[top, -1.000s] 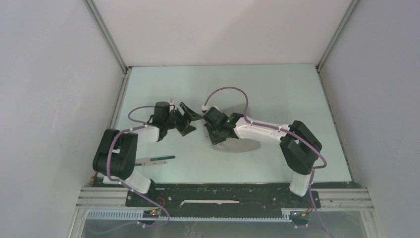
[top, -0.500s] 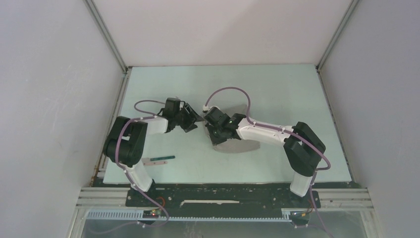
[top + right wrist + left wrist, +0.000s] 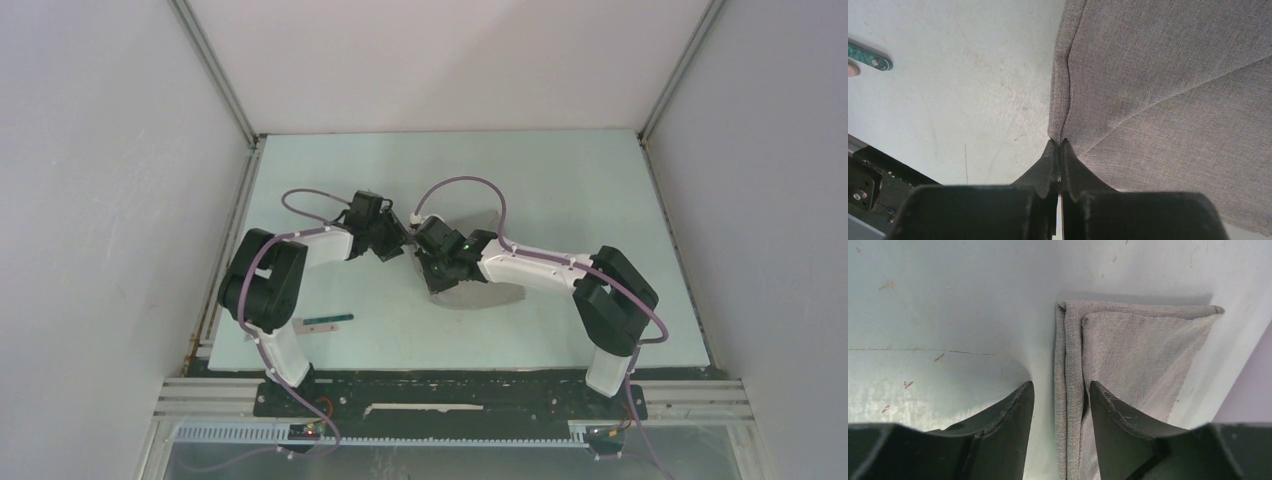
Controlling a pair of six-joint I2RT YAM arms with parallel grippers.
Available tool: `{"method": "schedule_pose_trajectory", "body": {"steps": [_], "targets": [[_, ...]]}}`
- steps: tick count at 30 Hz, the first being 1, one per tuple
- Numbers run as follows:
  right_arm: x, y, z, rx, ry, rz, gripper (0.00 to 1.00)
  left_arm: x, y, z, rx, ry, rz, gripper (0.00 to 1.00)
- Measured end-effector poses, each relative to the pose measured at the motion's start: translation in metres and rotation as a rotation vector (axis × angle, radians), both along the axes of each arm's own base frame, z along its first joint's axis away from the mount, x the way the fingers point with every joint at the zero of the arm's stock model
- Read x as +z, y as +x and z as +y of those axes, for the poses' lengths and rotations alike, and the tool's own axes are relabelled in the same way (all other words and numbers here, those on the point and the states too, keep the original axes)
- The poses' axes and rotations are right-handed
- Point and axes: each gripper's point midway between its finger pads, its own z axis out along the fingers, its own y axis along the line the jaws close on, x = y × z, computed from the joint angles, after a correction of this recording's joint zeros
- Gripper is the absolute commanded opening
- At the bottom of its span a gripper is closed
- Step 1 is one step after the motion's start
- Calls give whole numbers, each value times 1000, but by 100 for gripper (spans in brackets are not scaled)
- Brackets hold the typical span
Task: Fold the napkin into a case and place the utensils inside
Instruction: Pick up the upper triangle-folded napkin from the center of the board.
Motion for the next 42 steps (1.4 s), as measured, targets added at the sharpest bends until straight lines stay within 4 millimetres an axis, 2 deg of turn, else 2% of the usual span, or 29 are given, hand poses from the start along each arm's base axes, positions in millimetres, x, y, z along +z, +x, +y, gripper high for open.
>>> {"method": "schedule_pose_trajectory", "body": {"steps": [4, 16, 18, 20, 22, 24, 26, 30, 37, 41, 42], "targets": [[1, 0, 0, 0, 2, -2, 0, -2, 0, -4, -1, 29, 7, 53], [0, 0, 0, 0, 10, -7, 0, -1, 15, -15, -4, 20, 3, 61], [0, 0, 0, 0, 10, -7, 0, 0, 19, -17, -4, 25, 6, 58], [1, 0, 0, 0, 11, -8, 0, -1, 22, -18, 1, 40, 8, 49], [1, 0, 0, 0, 13, -10, 0, -2, 23, -17, 2, 61, 12, 45], [3, 0, 0, 0, 15, -12, 0, -5, 22, -15, 8, 79, 20, 45], [5, 0, 1, 1, 21, -16, 0, -5, 22, -14, 12, 91, 25, 50], [9, 0, 1, 1, 29, -25, 0, -4, 22, -16, 11, 100, 24, 50], [10, 0, 2, 1, 31, -26, 0, -6, 21, -14, 13, 118, 33, 38], [10, 0, 2, 1, 30, -26, 0, -8, 21, -13, 13, 130, 39, 18], [10, 0, 2, 1, 30, -27, 0, -9, 21, -13, 13, 131, 40, 11]]}}
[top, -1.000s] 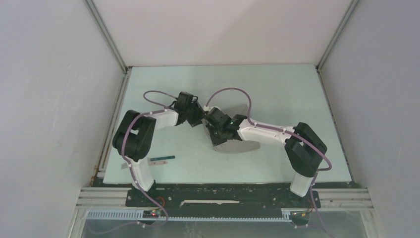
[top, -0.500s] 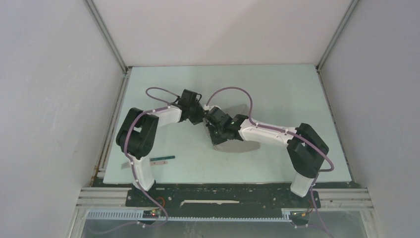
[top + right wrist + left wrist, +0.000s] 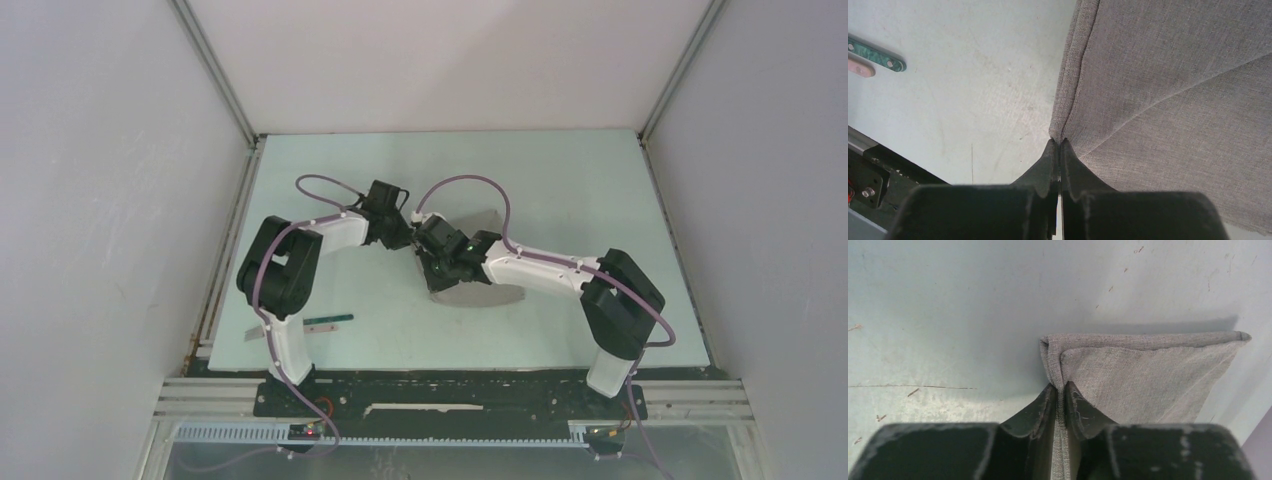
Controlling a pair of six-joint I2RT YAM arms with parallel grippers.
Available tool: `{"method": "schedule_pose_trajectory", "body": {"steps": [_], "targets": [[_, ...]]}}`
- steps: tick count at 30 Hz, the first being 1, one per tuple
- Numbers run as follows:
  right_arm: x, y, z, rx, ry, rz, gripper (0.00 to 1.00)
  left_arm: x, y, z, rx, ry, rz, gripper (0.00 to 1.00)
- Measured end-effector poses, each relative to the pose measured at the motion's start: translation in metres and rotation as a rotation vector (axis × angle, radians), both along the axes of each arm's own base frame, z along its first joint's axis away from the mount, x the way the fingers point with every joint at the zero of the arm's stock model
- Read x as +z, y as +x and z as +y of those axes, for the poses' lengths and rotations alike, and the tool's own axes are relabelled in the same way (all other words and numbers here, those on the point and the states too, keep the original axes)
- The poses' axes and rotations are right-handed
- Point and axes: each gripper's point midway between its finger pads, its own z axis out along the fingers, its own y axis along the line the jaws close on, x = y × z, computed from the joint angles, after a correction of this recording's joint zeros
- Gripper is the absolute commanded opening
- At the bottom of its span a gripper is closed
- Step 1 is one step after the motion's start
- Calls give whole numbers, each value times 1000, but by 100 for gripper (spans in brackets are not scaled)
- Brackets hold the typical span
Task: Fold the napkin into a case and place the utensils inside
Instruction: Pick up the upper triangle-folded napkin from the center of the board, then turn over the upper triangle folded napkin at the center of the board.
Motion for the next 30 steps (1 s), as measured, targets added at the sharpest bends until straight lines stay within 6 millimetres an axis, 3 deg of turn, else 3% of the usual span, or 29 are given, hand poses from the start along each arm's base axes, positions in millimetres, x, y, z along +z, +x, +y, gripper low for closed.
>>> {"method": "schedule_pose_trajectory", "body": {"steps": [2, 9, 12, 19, 22, 27, 30], "targets": [[0, -1, 0, 1, -3, -3, 0, -1, -1, 0, -7, 6, 0, 0], [3, -7, 3, -2, -9, -16, 0, 8, -5, 7, -47, 70, -21, 0], [6, -14, 6, -6, 0, -10, 0, 30, -7, 14, -57, 95, -61, 0], [23, -22, 33, -13, 94, -19, 0, 113, -8, 29, -71, 94, -178, 0], [50, -23, 57, 2, 176, -24, 0, 135, -10, 58, -38, 115, -193, 0], [134, -27, 142, 95, 433, -41, 0, 186, -9, 137, 88, 209, -221, 0], [180, -33, 192, 172, 623, -2, 0, 231, -15, 183, 151, 292, -261, 0]]}}
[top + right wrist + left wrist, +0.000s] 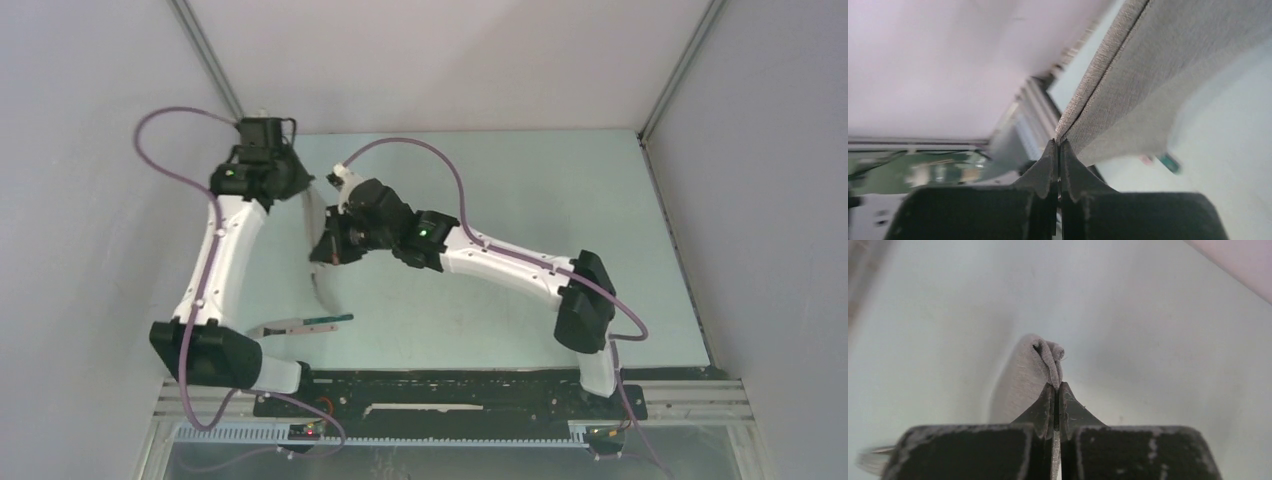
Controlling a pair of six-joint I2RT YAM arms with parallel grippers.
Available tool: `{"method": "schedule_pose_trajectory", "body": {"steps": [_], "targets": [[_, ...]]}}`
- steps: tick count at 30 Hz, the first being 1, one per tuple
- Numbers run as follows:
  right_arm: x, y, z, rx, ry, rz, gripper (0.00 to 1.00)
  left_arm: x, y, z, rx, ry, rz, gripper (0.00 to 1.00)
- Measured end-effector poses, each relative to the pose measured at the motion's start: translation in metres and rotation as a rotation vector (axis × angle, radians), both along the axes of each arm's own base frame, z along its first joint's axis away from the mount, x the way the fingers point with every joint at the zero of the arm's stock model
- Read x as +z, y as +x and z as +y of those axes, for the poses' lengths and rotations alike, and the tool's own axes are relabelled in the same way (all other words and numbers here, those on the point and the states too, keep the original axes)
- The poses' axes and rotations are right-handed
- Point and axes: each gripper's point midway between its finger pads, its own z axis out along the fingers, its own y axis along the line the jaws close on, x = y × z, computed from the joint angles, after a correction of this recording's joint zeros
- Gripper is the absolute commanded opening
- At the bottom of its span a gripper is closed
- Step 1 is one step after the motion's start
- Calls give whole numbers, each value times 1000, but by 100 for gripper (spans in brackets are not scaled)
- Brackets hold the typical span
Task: Fold the napkin into a case and place the utensils inside
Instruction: Turn over the upper triangle folded napkin at the center of the board.
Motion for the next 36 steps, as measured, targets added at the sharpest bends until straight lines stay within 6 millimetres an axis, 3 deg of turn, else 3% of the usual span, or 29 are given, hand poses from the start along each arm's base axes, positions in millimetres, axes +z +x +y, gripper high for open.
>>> {"method": "schedule_pose_trajectory", "body": {"steps": [2, 4, 7, 10, 12, 16, 19, 20, 22, 25, 29, 30, 31, 32, 36], "targets": [[19, -3, 22, 54, 111, 39, 0, 34, -5, 24, 34, 66, -47, 0], [33, -2, 36, 102, 230, 92, 0, 65, -7, 34, 32, 121, -101, 0], [32, 12, 41, 143, 365, 179, 0, 76, 2, 32, -12, 157, -121, 0], [4, 38, 32, 135, 426, 267, 0, 43, 30, 21, -57, 170, -66, 0], [-28, 62, 19, 96, 444, 325, 0, 0, 58, 6, -104, 142, 10, 0], [-128, 112, -33, -63, 420, 472, 0, -137, 114, -31, -178, 117, 246, 0], [-201, 126, -82, -195, 361, 594, 0, -220, 121, -64, -223, 114, 387, 0], [-214, 125, -91, -224, 347, 616, 0, -223, 123, -72, -225, 133, 397, 0], [-230, 124, -108, -263, 336, 637, 0, -212, 125, -95, -247, 107, 370, 0], [-232, 117, -117, -252, 339, 640, 0, -210, 124, -128, -280, 84, 342, 0], [-231, 109, -125, -249, 329, 614, 0, -221, 118, -139, -290, 75, 368, 1], [-231, 109, -127, -252, 324, 602, 3, -225, 117, -140, -291, 76, 375, 7], [-232, 109, -129, -259, 313, 593, 10, -226, 116, -141, -294, 76, 377, 19], [-233, 109, -131, -266, 298, 584, 21, -226, 116, -142, -297, 77, 378, 31], [-236, 96, -144, -263, 175, 566, 53, -220, 123, -149, -311, 85, 339, 52]]}}
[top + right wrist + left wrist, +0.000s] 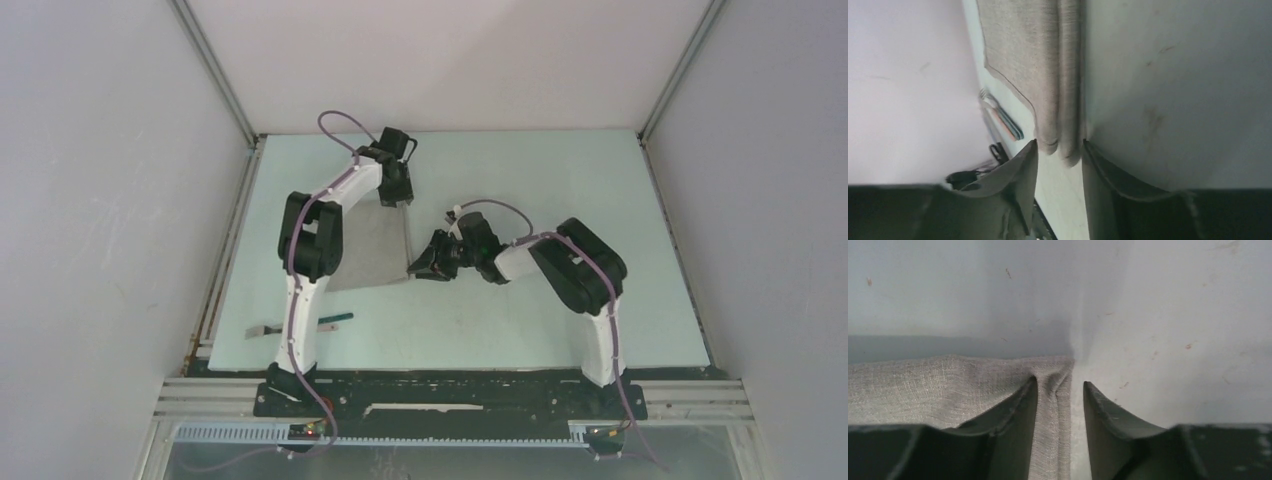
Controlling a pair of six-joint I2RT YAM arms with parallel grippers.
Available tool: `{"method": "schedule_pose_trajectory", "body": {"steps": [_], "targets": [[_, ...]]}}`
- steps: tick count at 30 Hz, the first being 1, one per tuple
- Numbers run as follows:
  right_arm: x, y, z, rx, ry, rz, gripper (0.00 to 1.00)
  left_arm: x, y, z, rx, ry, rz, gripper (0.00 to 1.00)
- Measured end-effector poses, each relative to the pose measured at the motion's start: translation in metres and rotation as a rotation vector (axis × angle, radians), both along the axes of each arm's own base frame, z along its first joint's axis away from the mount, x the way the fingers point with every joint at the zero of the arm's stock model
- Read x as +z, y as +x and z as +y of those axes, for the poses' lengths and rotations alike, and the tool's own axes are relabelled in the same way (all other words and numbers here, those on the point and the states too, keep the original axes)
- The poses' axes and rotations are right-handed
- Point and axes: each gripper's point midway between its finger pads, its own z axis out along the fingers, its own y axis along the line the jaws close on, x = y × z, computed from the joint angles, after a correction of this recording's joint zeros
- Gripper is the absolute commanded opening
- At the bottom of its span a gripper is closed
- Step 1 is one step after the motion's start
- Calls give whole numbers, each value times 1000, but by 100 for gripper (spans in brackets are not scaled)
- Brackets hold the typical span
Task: Fold the napkin into a case and place the utensils inside
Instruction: Turn over the upper triangle folded napkin at the center of the board, then smooth out the lower triangle-folded napkin at the center of the board.
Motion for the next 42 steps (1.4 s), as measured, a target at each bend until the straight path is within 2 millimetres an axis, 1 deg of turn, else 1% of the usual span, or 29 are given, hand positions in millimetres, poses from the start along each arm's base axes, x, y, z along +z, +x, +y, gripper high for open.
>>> {"method": "schedule_pose_trajectory", "body": {"steps": [1, 3, 5, 6, 7, 10, 11, 12, 13, 14, 15, 16, 17, 19, 21, 22, 25, 26, 28, 31, 33, 35, 36, 38, 41, 42], "targets": [[6, -4, -4, 19, -38, -7, 59, 3, 2, -1, -8, -1, -12, 58], [15, -7, -12, 37, -123, -47, 61, 13, 1, -2, -23, -1, -27, 71], [24, -10, -24, 51, -204, -87, 63, 34, -2, -2, -31, -9, -54, 86], [28, -12, -30, 57, -242, -105, 63, 49, -6, 0, -36, -15, -74, 88], [31, -14, -36, 62, -277, -120, 64, 62, -11, 2, -41, -19, -91, 88], [28, -22, -51, 73, -375, -140, 62, 113, -32, 10, -45, -40, -161, 81], [26, -25, -53, 81, -397, -139, 60, 132, -42, 13, -47, -52, -188, 73], [24, -29, -53, 90, -418, -141, 57, 146, -49, 15, -50, -66, -214, 64], [23, -32, -52, 99, -434, -139, 56, 156, -59, 15, -56, -88, -231, 59], [23, -35, -50, 109, -446, -140, 53, 162, -67, 15, -59, -109, -241, 60], [25, -37, -46, 116, -447, -143, 51, 162, -79, 15, -71, -131, -244, 62], [28, -36, -43, 119, -441, -146, 50, 157, -90, 15, -81, -146, -233, 64], [33, -36, -39, 125, -420, -154, 49, 148, -103, 15, -90, -164, -209, 65], [40, -32, -29, 132, -368, -167, 47, 118, -131, 15, -107, -184, -127, 66], [41, -25, -23, 131, -323, -171, 45, 85, -156, 12, -123, -193, -41, 66], [38, -23, -20, 131, -304, -162, 44, 66, -172, 10, -134, -194, 12, 65], [26, -19, -17, 125, -284, -129, 36, 38, -204, 2, -170, -188, 99, 52], [22, -18, -16, 126, -275, -119, 34, 34, -211, -3, -182, -192, 110, 50], [14, -17, -14, 126, -263, -97, 34, 32, -215, -12, -201, -197, 105, 50], [2, -14, -11, 131, -260, -73, 33, 34, -210, -18, -212, -179, 63, 50], [2, -11, -6, 138, -242, -71, 21, 34, -206, -17, -207, -157, 38, 48], [1, -7, -3, 136, -237, -77, 5, 33, -203, -14, -196, -128, 21, 43], [0, -7, -3, 138, -239, -78, 1, 33, -201, -12, -191, -114, 14, 41], [-4, -8, -2, 137, -239, -65, 0, 30, -200, -10, -186, -92, 9, 41], [-4, -8, -2, 140, -234, -61, 0, 21, -198, -11, -190, -57, 19, 42], [-4, -8, -1, 138, -231, -61, 3, 18, -199, -12, -194, -47, 25, 42]]}}
